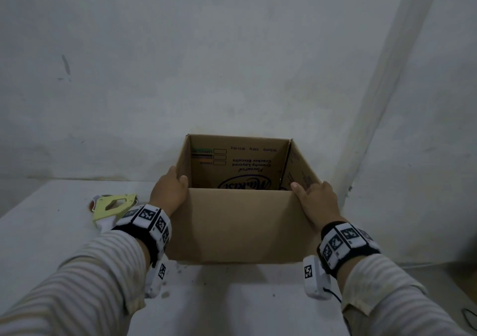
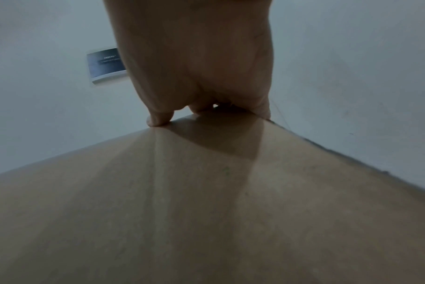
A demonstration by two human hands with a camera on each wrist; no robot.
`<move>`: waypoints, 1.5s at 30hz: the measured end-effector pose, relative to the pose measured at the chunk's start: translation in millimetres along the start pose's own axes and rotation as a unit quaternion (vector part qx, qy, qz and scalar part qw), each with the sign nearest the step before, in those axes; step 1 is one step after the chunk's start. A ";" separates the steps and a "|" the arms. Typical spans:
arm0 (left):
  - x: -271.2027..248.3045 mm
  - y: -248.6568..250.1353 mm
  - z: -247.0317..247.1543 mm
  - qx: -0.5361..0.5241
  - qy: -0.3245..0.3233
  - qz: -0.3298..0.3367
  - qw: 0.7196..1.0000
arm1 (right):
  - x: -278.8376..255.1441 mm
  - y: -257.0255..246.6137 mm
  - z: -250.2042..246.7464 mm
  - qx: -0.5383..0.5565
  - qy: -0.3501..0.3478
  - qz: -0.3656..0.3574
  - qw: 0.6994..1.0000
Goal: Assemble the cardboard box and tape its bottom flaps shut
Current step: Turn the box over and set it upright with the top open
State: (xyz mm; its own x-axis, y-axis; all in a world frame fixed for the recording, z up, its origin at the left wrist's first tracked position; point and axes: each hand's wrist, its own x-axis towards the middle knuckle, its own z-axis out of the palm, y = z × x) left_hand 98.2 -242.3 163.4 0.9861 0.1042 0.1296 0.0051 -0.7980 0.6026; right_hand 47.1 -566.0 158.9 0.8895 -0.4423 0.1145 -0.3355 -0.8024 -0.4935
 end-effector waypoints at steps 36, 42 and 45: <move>82.5 25.5 36.1 0.007 0.035 -0.001 0.999 | 92.8 -10.5 14.8 0.018 -0.038 0.006 0.999; 85.1 22.9 36.5 0.007 0.037 0.006 0.999 | 90.9 -13.8 14.0 0.006 -0.032 0.007 0.999; 82.8 22.8 33.9 -0.002 0.024 -0.003 1.000 | 88.1 -13.7 12.0 -0.010 -0.037 0.010 0.999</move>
State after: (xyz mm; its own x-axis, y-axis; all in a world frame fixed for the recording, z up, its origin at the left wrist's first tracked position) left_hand 185.6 -272.0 161.2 0.9769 0.1373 0.1640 0.0100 -0.7951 0.6064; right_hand 133.8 -589.2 165.4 0.9026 -0.4286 0.0394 -0.3596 -0.8013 -0.4781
